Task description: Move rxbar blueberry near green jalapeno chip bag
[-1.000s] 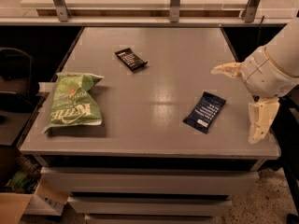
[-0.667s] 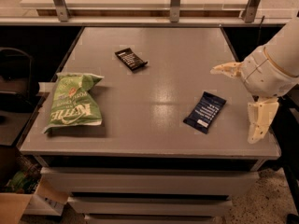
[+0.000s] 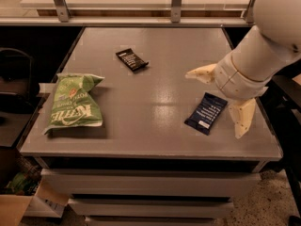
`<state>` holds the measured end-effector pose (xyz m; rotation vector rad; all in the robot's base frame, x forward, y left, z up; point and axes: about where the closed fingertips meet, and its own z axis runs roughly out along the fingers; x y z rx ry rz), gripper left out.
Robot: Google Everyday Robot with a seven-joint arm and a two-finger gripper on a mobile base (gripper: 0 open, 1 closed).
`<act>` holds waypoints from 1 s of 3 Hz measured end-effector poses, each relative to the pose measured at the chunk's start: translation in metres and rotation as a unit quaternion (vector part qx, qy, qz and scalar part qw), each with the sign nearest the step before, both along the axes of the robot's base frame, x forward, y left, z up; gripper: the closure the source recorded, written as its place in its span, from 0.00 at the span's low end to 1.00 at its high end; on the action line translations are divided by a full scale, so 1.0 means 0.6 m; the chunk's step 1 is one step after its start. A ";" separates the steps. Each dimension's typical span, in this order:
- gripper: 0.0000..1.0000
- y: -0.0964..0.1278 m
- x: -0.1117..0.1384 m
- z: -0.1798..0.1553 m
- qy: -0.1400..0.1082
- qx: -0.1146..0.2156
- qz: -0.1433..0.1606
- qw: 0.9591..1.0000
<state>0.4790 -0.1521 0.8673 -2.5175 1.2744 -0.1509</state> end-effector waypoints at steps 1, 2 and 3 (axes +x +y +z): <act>0.00 0.027 0.017 -0.018 -0.020 -0.039 0.060 0.997; 0.00 0.037 0.036 -0.036 -0.017 -0.062 0.095 0.993; 0.18 0.039 0.052 -0.056 0.000 -0.064 0.112 0.992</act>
Offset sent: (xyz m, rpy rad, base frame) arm 0.0370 0.0285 -0.0352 -0.1813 -0.0253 0.2719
